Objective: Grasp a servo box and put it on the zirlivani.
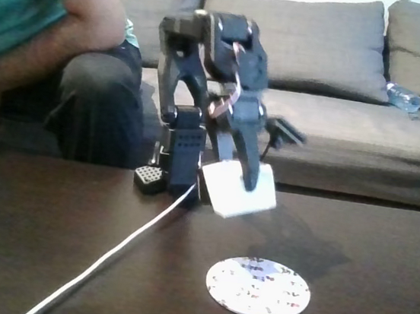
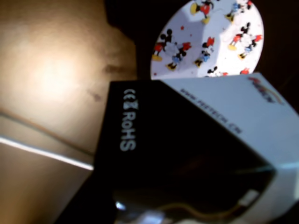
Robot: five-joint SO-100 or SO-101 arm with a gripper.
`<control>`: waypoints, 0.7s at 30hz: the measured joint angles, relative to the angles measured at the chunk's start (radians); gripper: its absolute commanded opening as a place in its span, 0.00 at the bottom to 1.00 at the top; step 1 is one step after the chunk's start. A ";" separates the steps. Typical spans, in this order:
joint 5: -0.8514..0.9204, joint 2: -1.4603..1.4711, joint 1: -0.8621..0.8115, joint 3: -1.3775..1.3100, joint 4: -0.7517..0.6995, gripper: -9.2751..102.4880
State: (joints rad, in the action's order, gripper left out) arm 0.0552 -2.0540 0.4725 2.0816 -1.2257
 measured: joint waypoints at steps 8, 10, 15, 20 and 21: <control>0.000 0.189 0.025 -0.097 0.084 0.25; 0.000 0.245 0.040 -0.133 0.092 0.25; -0.003 0.387 0.035 -0.210 0.106 0.25; -0.003 0.457 0.038 -0.224 0.144 0.33; -0.003 0.457 0.038 -0.225 0.149 0.34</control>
State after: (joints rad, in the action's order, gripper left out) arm 0.0522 -1.5969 0.5108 1.8561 -1.0769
